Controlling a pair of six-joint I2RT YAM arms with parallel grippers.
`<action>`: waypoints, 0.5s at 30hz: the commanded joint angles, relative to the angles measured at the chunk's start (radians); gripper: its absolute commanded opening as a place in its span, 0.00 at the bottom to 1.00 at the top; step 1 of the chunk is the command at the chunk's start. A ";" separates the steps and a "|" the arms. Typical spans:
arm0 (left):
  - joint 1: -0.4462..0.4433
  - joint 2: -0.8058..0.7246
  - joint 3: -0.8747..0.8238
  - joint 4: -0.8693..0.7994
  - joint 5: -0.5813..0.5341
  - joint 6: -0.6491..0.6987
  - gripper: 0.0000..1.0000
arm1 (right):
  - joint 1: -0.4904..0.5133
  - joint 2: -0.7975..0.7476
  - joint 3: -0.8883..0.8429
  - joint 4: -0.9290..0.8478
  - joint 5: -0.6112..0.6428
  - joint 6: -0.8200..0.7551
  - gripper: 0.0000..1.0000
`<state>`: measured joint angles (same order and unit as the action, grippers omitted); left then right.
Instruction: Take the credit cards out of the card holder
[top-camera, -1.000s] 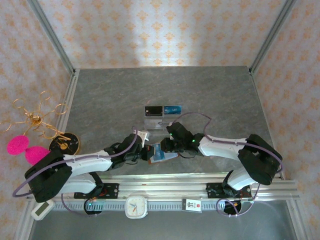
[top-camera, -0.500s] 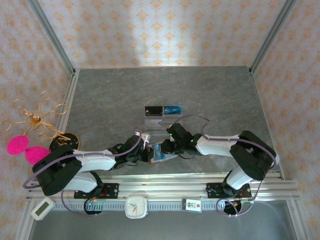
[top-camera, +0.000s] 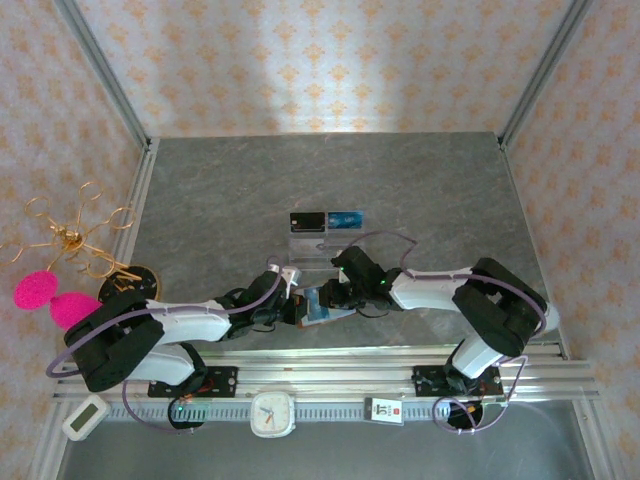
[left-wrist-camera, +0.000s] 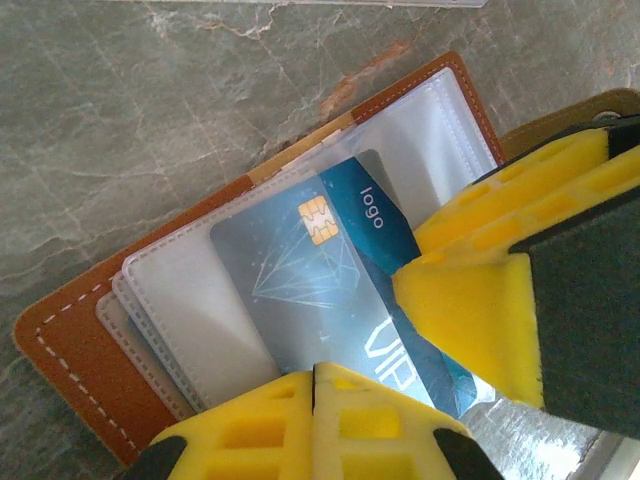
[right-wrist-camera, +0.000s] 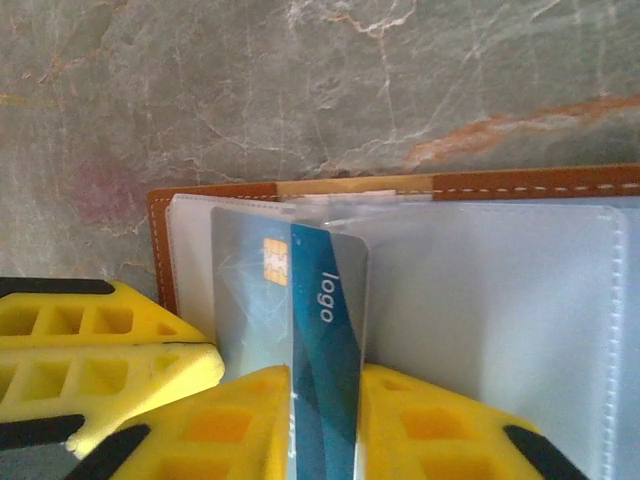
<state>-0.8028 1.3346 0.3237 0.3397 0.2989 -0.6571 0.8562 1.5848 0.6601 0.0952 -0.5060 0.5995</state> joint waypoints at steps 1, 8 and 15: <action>0.014 -0.001 -0.023 -0.054 -0.017 0.000 0.00 | 0.003 0.019 0.016 0.008 -0.022 -0.011 0.21; 0.016 0.007 -0.023 -0.038 0.000 -0.001 0.00 | 0.008 0.025 0.009 0.044 -0.059 -0.019 0.22; 0.016 0.025 -0.025 -0.019 0.012 -0.003 0.00 | 0.021 0.000 -0.005 0.119 -0.121 -0.030 0.27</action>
<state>-0.7956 1.3354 0.3233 0.3412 0.3077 -0.6571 0.8566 1.5963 0.6598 0.1440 -0.5549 0.5865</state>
